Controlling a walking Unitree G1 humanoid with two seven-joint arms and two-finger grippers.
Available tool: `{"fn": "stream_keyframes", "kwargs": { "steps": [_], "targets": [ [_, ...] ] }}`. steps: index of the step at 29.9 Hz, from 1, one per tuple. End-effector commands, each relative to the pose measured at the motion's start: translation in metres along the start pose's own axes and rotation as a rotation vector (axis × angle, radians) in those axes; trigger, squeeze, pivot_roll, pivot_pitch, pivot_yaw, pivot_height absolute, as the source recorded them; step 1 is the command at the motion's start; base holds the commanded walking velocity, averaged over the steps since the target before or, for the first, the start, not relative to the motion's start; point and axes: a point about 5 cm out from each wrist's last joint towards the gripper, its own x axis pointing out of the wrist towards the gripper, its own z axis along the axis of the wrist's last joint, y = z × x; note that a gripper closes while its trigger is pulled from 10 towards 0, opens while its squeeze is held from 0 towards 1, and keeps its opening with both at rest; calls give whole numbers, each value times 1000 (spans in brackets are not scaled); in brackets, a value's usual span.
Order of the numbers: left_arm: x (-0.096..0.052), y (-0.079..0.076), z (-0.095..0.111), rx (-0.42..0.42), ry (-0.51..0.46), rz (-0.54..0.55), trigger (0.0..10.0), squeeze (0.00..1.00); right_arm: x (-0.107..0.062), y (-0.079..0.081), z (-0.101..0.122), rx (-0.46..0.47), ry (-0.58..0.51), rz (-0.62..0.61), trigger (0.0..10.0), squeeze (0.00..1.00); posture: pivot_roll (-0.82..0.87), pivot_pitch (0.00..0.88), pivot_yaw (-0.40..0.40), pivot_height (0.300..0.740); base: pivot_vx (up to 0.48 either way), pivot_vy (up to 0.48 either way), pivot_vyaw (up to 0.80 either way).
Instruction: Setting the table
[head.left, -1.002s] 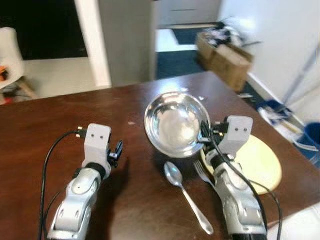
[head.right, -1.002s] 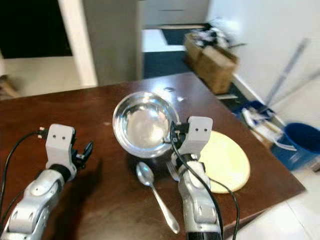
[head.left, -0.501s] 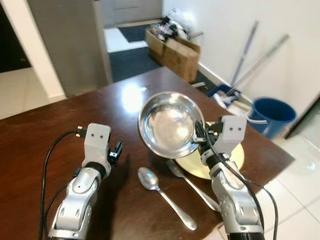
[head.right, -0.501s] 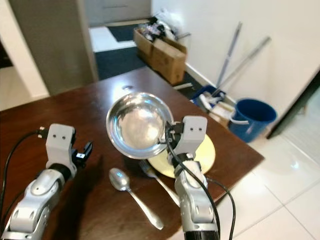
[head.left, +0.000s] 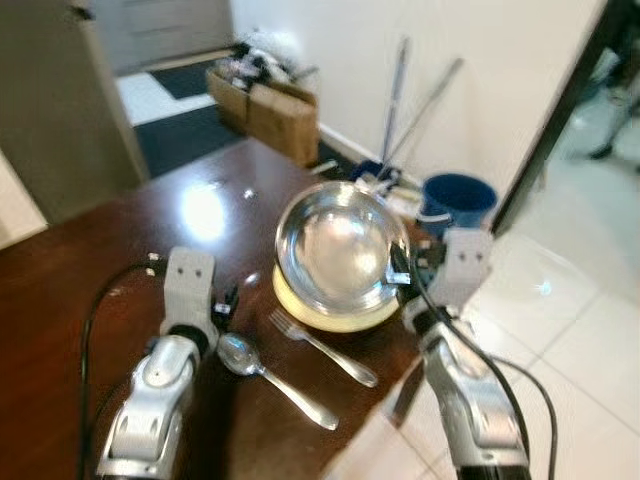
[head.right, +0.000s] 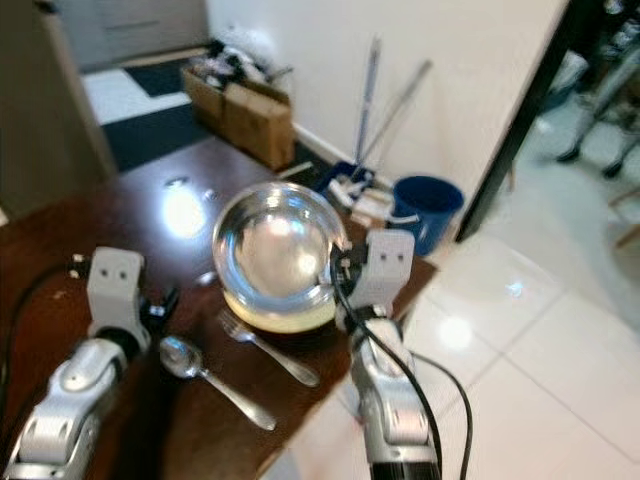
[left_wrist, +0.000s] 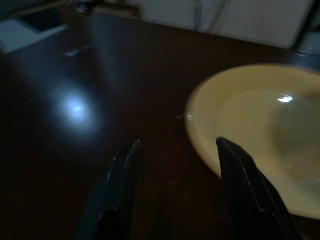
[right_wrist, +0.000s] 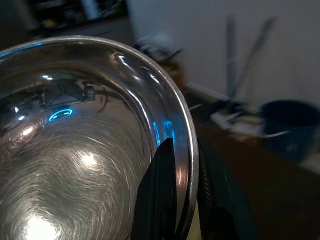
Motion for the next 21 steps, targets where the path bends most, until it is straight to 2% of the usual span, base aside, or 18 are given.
{"fn": "stream_keyframes", "kwargs": {
  "steps": [1, 21],
  "targets": [
    [-2, 4, -5, 9, 19, 14, 10000, 0, 0, 5, 0, 19, -2, 15, 10000, 0, -18, 0, 85, 740, 0, 0, -800],
    [-2, 3, -5, 6, 19, 6, 10000, 0, 0, 5, 1, 18, -4, 21, 10000, 0, -19, 0, 83, 740, 0, 0, -800]
  ]
}}
